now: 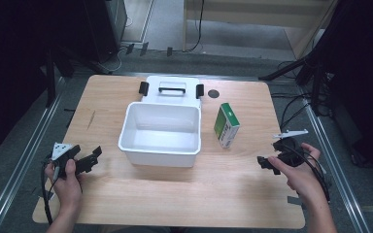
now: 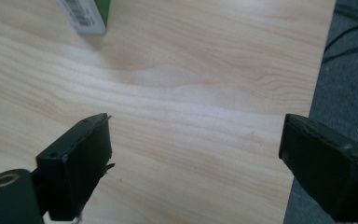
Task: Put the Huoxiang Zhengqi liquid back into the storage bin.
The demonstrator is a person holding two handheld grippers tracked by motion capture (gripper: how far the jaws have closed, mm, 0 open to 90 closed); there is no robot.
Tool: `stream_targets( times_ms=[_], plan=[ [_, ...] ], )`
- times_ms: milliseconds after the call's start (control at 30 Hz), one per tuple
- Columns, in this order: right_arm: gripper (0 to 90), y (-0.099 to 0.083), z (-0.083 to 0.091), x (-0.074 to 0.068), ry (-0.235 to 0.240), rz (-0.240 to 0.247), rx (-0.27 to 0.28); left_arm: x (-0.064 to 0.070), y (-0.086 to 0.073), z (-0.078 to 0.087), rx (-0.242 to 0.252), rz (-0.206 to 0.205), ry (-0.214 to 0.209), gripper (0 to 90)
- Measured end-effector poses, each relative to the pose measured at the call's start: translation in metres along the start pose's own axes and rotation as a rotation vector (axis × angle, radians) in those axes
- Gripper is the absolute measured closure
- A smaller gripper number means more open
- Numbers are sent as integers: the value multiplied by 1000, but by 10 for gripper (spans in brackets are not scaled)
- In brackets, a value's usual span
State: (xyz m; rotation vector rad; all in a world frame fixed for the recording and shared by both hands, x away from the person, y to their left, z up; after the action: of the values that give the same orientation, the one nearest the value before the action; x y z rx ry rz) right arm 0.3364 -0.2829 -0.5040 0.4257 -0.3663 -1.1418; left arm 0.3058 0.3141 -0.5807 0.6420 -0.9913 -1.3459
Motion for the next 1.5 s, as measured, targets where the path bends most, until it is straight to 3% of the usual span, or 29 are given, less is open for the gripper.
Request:
stream_targets(
  times_ms=[67, 200, 367, 667, 800, 1100, 1500],
  plan=[
    [116, 2, 1, -1, 0, 10, -30, 0, 0, 0, 0, 0, 0, 147],
    [126, 15, 4, -13, 30, 52, -185, 0, 0, 0, 0, 0, 1, 147],
    [138, 30, 5, -27, 24, 101, -262, 0, 0, 0, 1, 0, 1, 147],
    [179, 59, 6, -51, 48, 109, -282, 0, 0, 0, 1, 4, 0, 147],
    [228, 72, 6, -55, 38, 89, -276, -1, 0, 0, 1, 3, 1, 147],
    [304, 92, 10, -64, 87, 70, -281, -1, 0, 0, 1, 7, 0, 147],
    [385, 119, 3, -67, 102, -18, -287, -2, 0, 0, -2, 9, -3, 147]
  ],
)
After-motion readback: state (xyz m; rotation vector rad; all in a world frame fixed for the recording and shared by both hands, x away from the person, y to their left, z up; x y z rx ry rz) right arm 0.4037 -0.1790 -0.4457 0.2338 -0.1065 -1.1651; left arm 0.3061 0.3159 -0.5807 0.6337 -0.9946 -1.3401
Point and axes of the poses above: each handheld gripper's, and its own axes: z roughly backward along the jaws, y roughly out of its top, x roughly to its right, the point moved 6 cm from there along -z, roughly forward along the jaws, and after that the axes turned 1 degree about x, right-handed, at the moved point
